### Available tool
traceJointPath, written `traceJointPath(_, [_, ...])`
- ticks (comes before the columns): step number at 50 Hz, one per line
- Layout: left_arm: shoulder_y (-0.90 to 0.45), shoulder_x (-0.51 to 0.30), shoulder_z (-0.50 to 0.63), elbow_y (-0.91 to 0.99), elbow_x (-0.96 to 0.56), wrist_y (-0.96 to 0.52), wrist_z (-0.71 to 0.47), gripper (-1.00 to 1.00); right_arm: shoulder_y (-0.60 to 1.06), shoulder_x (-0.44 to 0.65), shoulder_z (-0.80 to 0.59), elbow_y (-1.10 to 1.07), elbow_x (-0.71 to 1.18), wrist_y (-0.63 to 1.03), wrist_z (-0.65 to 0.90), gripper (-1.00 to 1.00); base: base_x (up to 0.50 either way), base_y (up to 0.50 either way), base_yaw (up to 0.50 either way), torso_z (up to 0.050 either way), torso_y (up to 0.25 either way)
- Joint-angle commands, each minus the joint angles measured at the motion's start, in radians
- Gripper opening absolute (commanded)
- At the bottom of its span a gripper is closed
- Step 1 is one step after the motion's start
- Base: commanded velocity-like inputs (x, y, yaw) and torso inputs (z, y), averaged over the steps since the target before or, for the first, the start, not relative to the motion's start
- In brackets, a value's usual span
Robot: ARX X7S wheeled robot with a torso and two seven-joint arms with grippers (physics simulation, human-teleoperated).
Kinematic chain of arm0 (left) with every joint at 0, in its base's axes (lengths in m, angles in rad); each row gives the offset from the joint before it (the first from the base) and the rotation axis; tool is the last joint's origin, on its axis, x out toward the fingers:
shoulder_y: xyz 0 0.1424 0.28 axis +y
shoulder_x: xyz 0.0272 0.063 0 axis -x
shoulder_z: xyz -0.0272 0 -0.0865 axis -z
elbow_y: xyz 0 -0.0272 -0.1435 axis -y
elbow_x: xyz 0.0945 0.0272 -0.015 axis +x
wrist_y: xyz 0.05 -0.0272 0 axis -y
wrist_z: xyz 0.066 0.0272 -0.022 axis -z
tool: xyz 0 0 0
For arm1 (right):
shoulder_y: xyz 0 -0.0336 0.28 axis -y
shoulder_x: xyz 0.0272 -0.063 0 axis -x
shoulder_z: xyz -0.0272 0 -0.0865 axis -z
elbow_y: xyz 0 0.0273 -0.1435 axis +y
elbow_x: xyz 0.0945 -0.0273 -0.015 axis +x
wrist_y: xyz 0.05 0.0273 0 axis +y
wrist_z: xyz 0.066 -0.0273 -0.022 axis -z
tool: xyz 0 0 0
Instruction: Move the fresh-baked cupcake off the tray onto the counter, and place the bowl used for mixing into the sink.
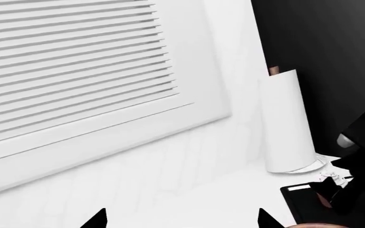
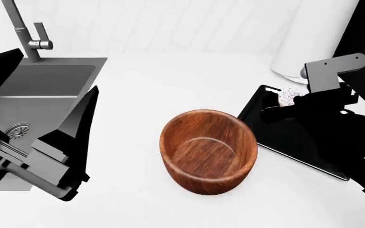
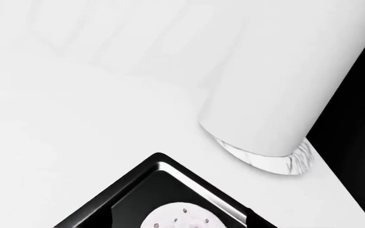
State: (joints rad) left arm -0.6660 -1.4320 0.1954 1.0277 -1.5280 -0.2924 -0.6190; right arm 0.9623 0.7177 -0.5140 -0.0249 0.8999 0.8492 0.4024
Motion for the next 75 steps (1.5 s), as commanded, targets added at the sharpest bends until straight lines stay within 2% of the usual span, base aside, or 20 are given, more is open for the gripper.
traceJointPath(1, [-0.009, 0.008, -0.003, 0.000, -0.005, -0.014, -0.001, 1.00, 0.014, -0.017, -0.014, 0.053, -0.024, -0.005, -0.004, 1.00, 0.00, 0.00, 0.00, 0.000, 0.000])
traceJointPath(18, [0.061, -0.015, -0.022, -0.005, 0.032, 0.029, 0.011, 1.00, 0.003, -0.028, 0.003, 0.116, -0.016, -0.018, -0.007, 1.00, 0.00, 0.00, 0.00, 0.000, 0.000])
traceJointPath(32, [0.027, 0.008, -0.019, -0.008, 0.016, -0.007, 0.008, 1.00, -0.018, -0.014, 0.021, 0.125, 0.022, -0.004, -0.020, 1.00, 0.00, 0.00, 0.00, 0.000, 0.000])
traceJointPath(63, [0.044, 0.012, -0.033, -0.003, 0.017, -0.009, 0.004, 1.00, -0.040, -0.013, 0.019, 0.142, 0.065, 0.039, -0.033, 1.00, 0.00, 0.00, 0.00, 0.000, 0.000])
traceJointPath(64, [0.043, 0.013, -0.032, -0.003, 0.018, -0.012, 0.002, 1.00, -0.041, -0.013, 0.016, 0.142, 0.060, 0.033, -0.036, -1.00, 0.00, 0.00, 0.00, 0.000, 0.000])
traceJointPath(75, [0.034, 0.023, -0.031, -0.004, 0.015, -0.025, 0.001, 1.00, -0.044, -0.011, 0.026, 0.127, 0.049, 0.000, -0.031, -1.00, 0.00, 0.00, 0.00, 0.000, 0.000])
